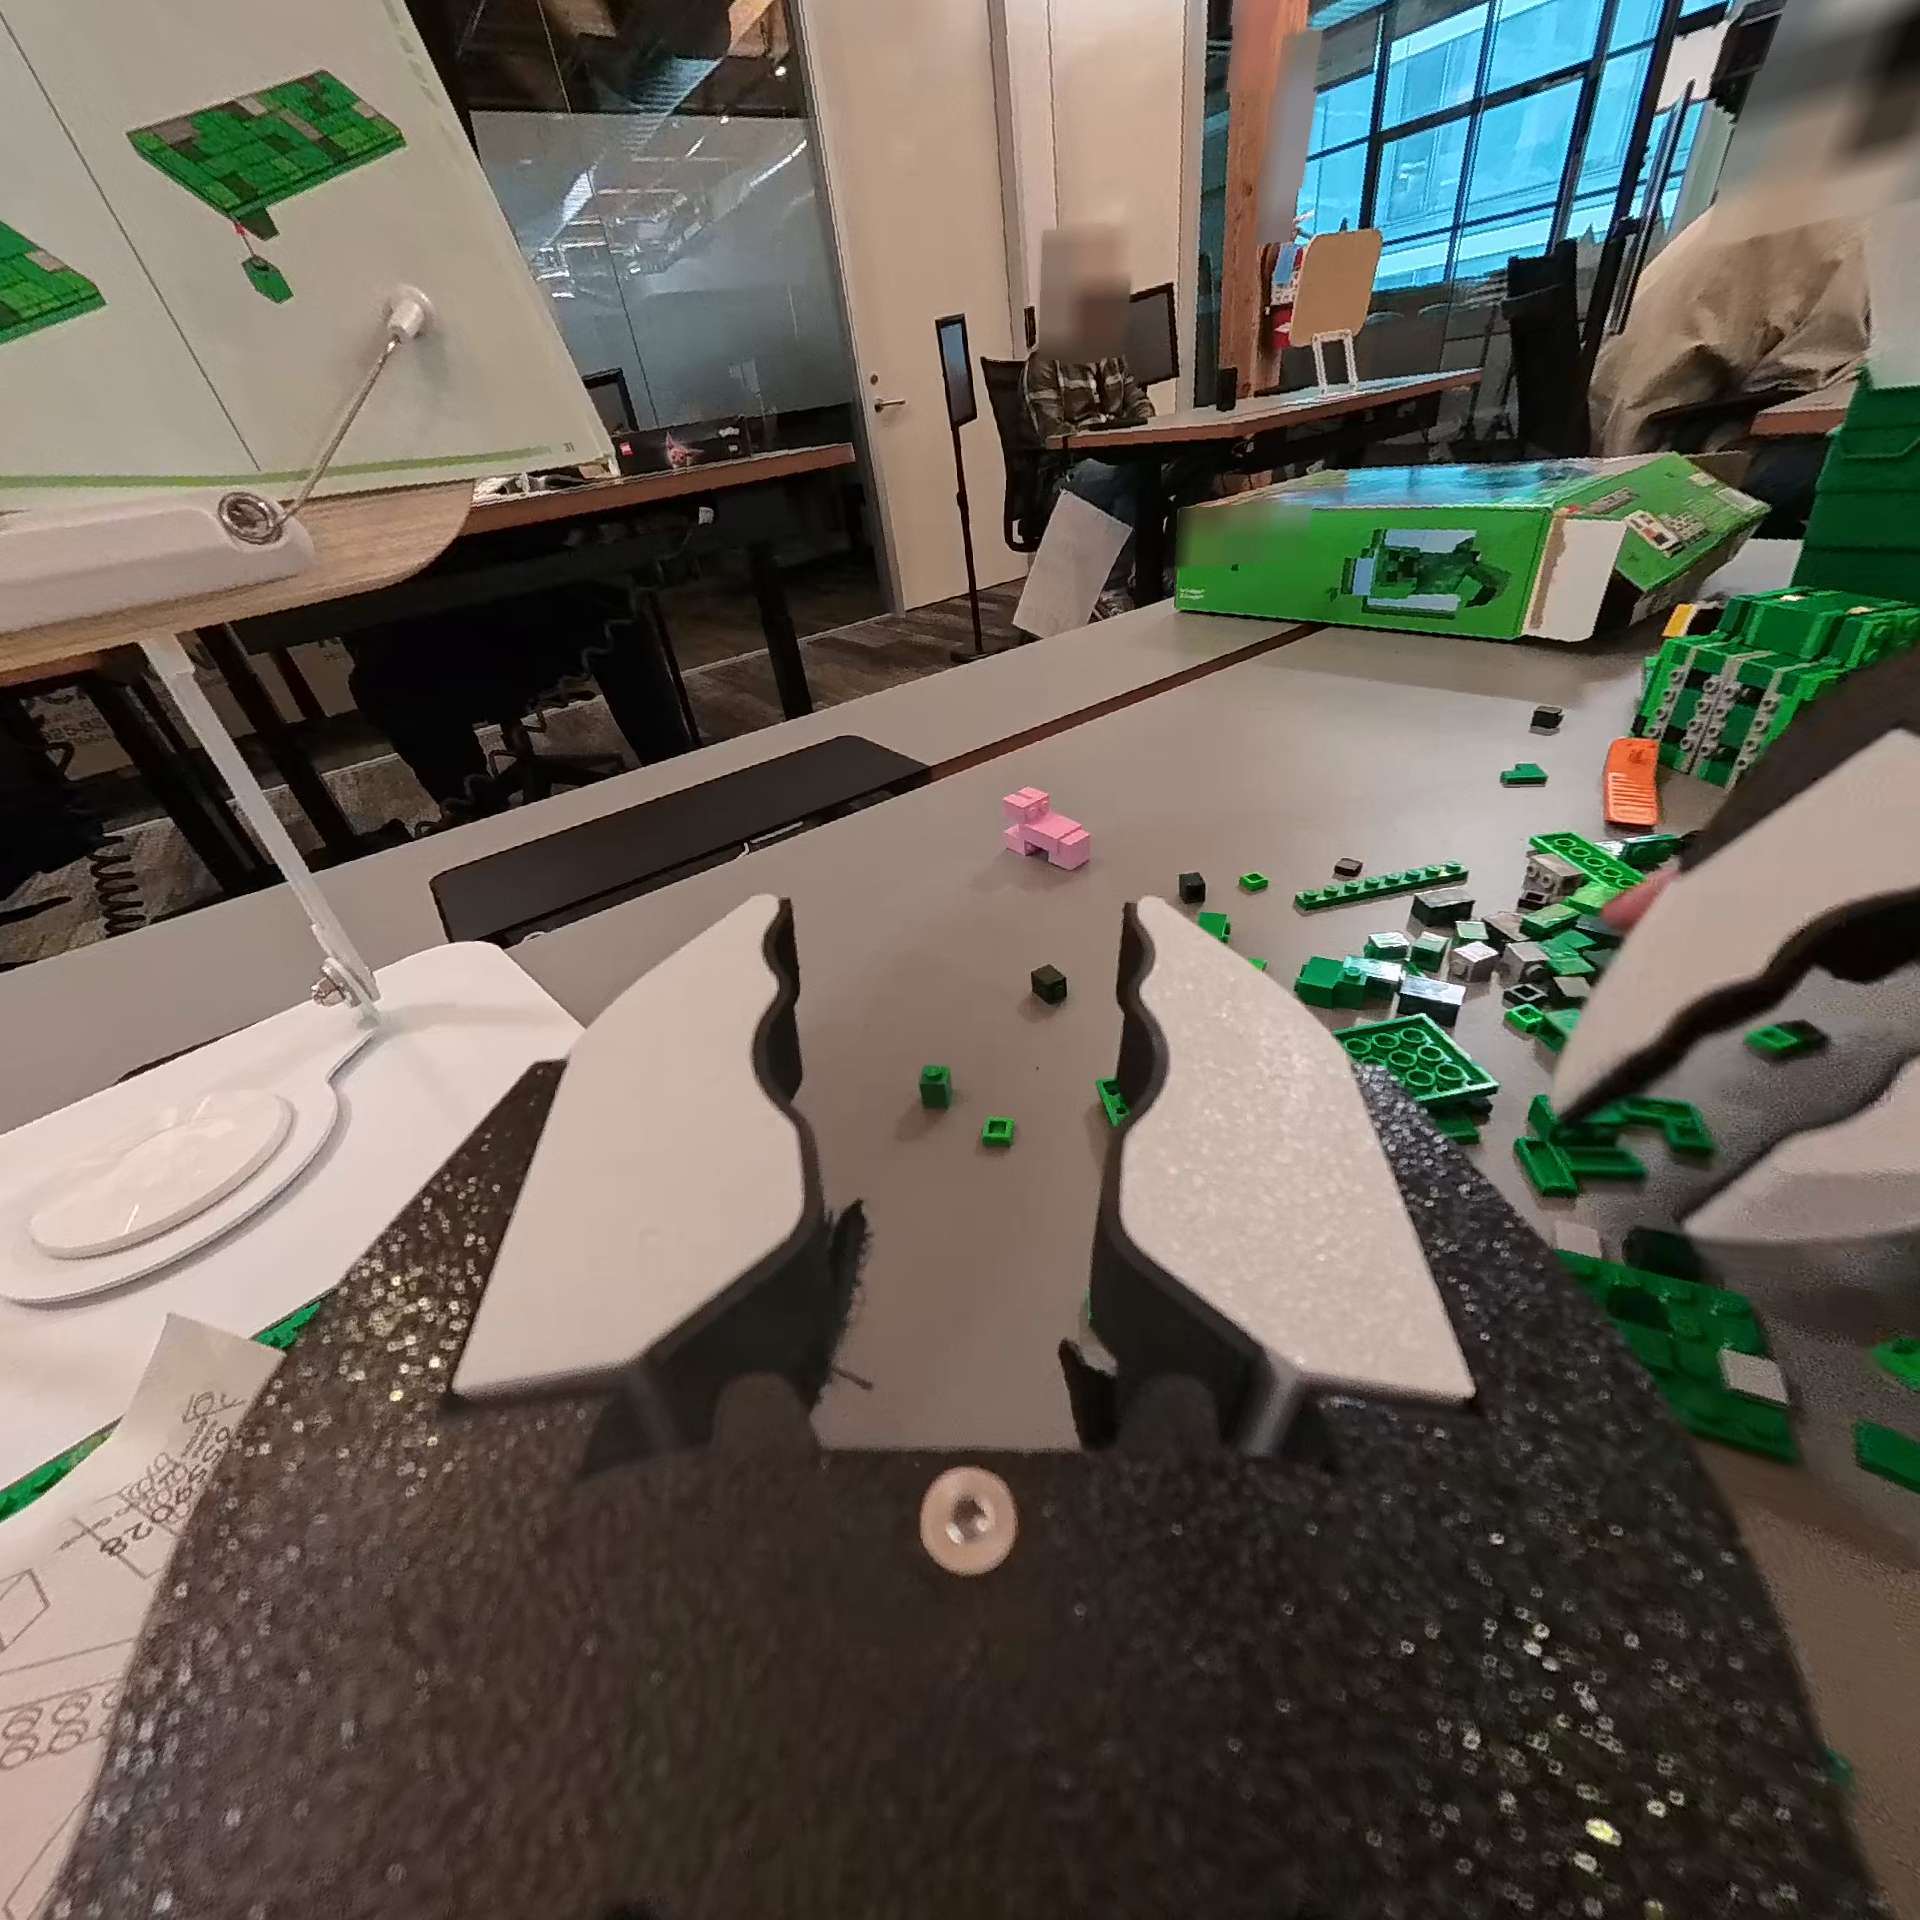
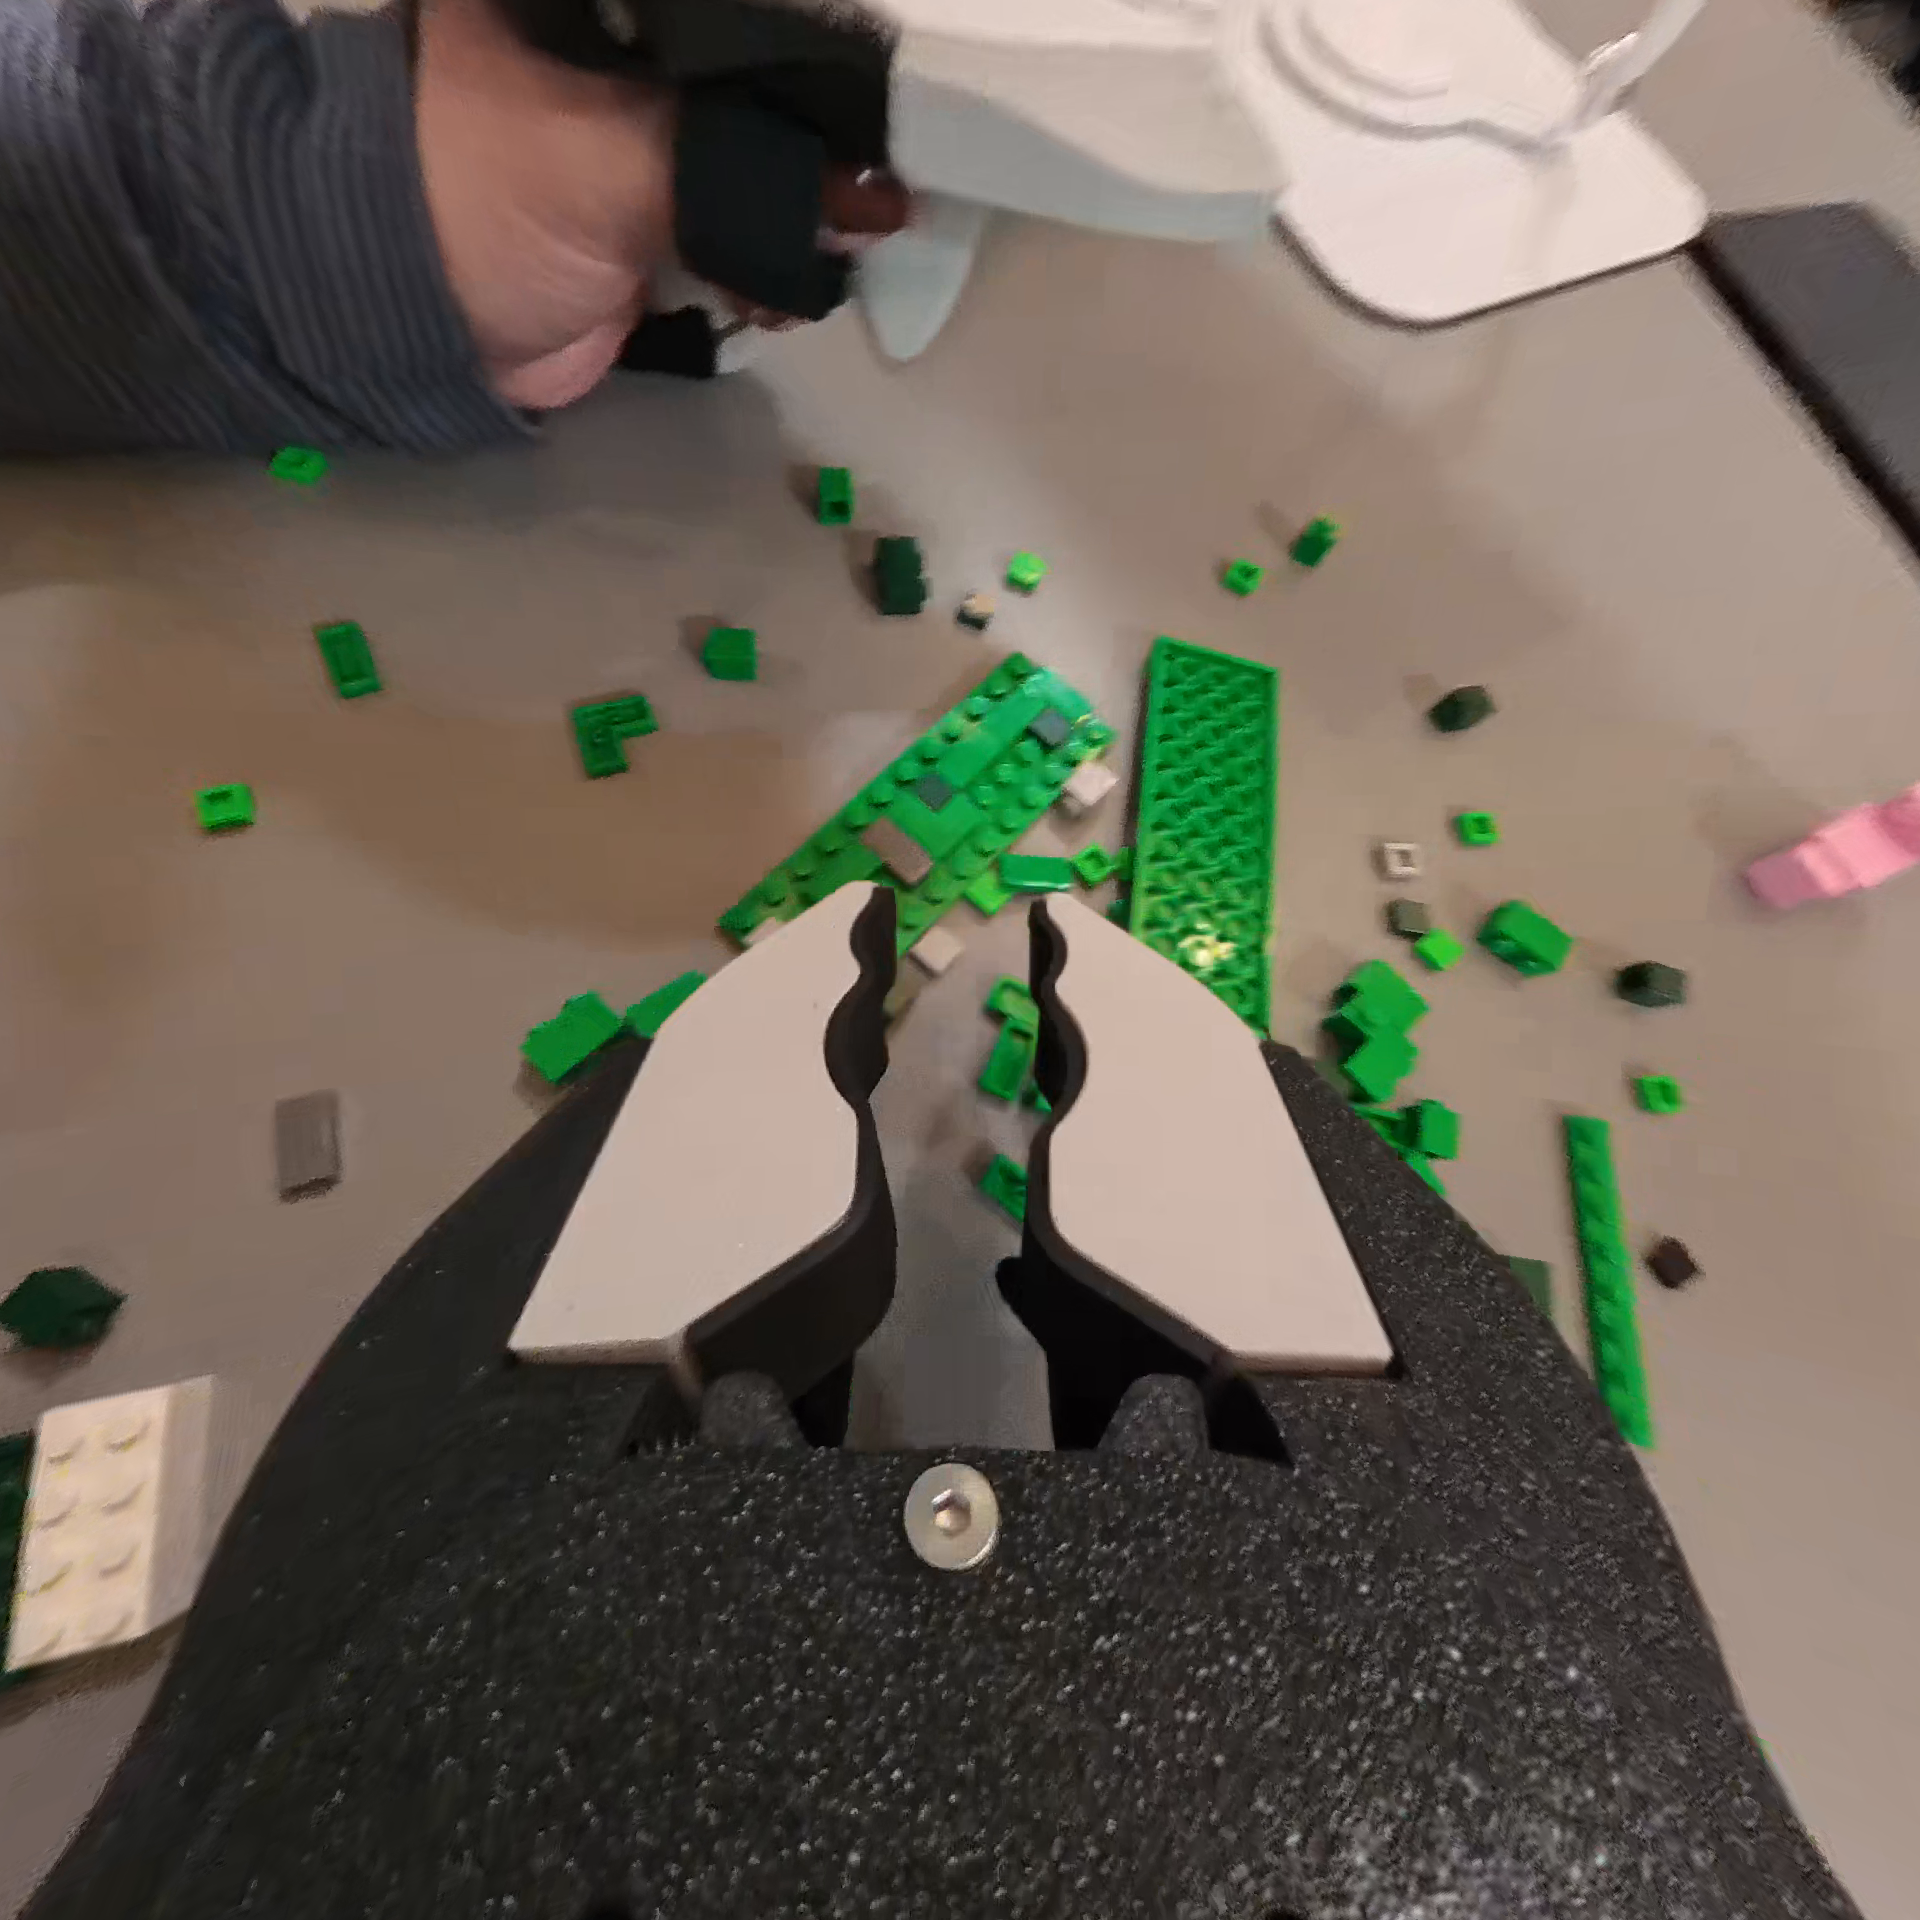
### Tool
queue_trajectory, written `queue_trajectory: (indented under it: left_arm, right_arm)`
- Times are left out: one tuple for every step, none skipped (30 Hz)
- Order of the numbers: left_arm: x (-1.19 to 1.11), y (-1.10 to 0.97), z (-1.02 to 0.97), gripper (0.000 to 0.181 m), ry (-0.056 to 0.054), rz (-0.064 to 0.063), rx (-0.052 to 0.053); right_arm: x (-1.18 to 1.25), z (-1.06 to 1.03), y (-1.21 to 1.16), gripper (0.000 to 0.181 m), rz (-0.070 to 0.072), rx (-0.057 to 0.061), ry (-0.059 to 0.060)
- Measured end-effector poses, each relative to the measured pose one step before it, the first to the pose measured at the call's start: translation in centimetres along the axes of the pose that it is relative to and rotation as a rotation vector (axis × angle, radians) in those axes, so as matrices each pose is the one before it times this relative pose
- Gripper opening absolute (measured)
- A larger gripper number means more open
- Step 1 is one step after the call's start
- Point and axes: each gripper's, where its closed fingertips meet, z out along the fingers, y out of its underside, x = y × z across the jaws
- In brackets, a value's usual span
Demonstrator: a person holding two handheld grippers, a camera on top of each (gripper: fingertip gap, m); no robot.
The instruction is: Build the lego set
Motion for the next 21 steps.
queue_trajectory:
  left_arm:
    - [-0.016,-0.024,-0.023,0.058,-0.0001,-0.0013,0.0021]
    - [-0.006,-0.011,-0.012,0.058,0.0001,-0.0006,0.0010]
    - [0.043,-0.007,-0.014,0.058,0.0023,-0.0005,0.0004]
    - [0.041,-0.012,-0.020,0.057,0.0021,0.0003,0.0008]
    - [0.057,-0.007,0.001,0.056,0.0021,0.0031,0.0008]
    - [0.065,-0.002,-0.006,0.055,0.0019,0.0034,0.0003]
    - [0.053,-0.021,-0.001,0.053,0.0017,0.0044,0.0010]
    - [0.096,0.004,0.001,0.052,0.0031,0.0057,0.0003]
    - [0.076,0.021,0.021,0.051,0.0030,0.0052,-0.0017]
    - [0.073,0.055,0.056,0.050,0.0020,0.0054,-0.0046]
    - [0.106,0.068,0.058,0.049,0.0038,0.0064,-0.0059]
    - [0.105,0.064,0.053,0.049,0.0027,0.0074,-0.0051]
    - [0.099,0.057,0.056,0.048,0.0025,0.0078,-0.0047]
    - [0.122,0.052,0.062,0.048,0.0037,0.0080,-0.0045]
    - [0.098,0.062,0.048,0.048,0.0027,0.0072,-0.0051]
    - [0.072,0.037,0.035,0.048,0.0006,0.0062,-0.0031]
    - [0.045,0.012,0.012,0.048,0.0005,0.0045,-0.0013]
    - [0.047,0.011,0.004,0.047,0.0021,0.0017,-0.0006]
    - [-0.002,-0.021,-0.012,0.047,0.0006,-0.0006,0.0011]
    - [-0.035,-0.022,-0.018,0.047,-0.0012,-0.0023,0.0024]
    - [-0.025,-0.040,-0.032,0.047,-0.0001,-0.0034,0.0032]
  right_arm:
    - [0.487,-0.312,-0.471,0.024,-0.0037,0.0321,0.0311]
    - [0.283,-0.274,-0.561,0.024,-0.0030,0.0361,0.0212]
    - [0.169,-0.248,-0.549,0.024,-0.0060,0.0361,0.0155]
    - [-0.057,-0.233,-0.400,0.023,-0.0197,0.0258,-0.0007]
    - [-0.328,-0.275,-0.068,0.015,-0.0269,0.0007,-0.0252]
    - [-0.744,-0.346,0.204,0.004,-0.0292,-0.0220,-0.0642]
    - [-1.060,-0.526,0.199,0.000,-0.0270,-0.0207,-0.0834]
    - [-1.195,-0.695,0.114,0.001,-0.0260,-0.0148,-0.0743]
    - [-1.059,-0.772,-0.055,0.008,-0.0331,-0.0013,-0.0383]
    - [-0.776,-0.753,-0.217,0.010,-0.0232,0.0152,0.0060]
    - [-1.194,-0.657,-0.195,0.012,-0.0180,0.0147,-0.0114]
    - [-1.780,-0.520,-0.038,0.015,-0.0114,0.0023,-0.0429]
    - [-1.735,-0.313,0.127,0.021,-0.0007,-0.0059,-0.0374]
    - [-1.463,-0.098,0.355,0.029,-0.0037,-0.0178,-0.0258]
    - [-0.961,0.075,0.485,0.036,-0.0055,-0.0330,-0.0029]
    - [-0.855,0.176,0.677,0.041,-0.0092,-0.0469,-0.0038]
    - [-0.903,0.178,0.854,0.042,-0.0269,-0.0521,-0.0124]
    - [-0.444,0.214,0.662,0.043,-0.0161,-0.0319,0.0128]
    - [-0.636,0.273,0.506,0.043,0.0133,-0.0217,-0.0144]
    - [-0.748,0.328,0.353,0.045,0.0365,-0.0126,-0.0335]
    - [-0.455,0.326,0.230,0.046,0.0313,-0.0041,-0.0188]
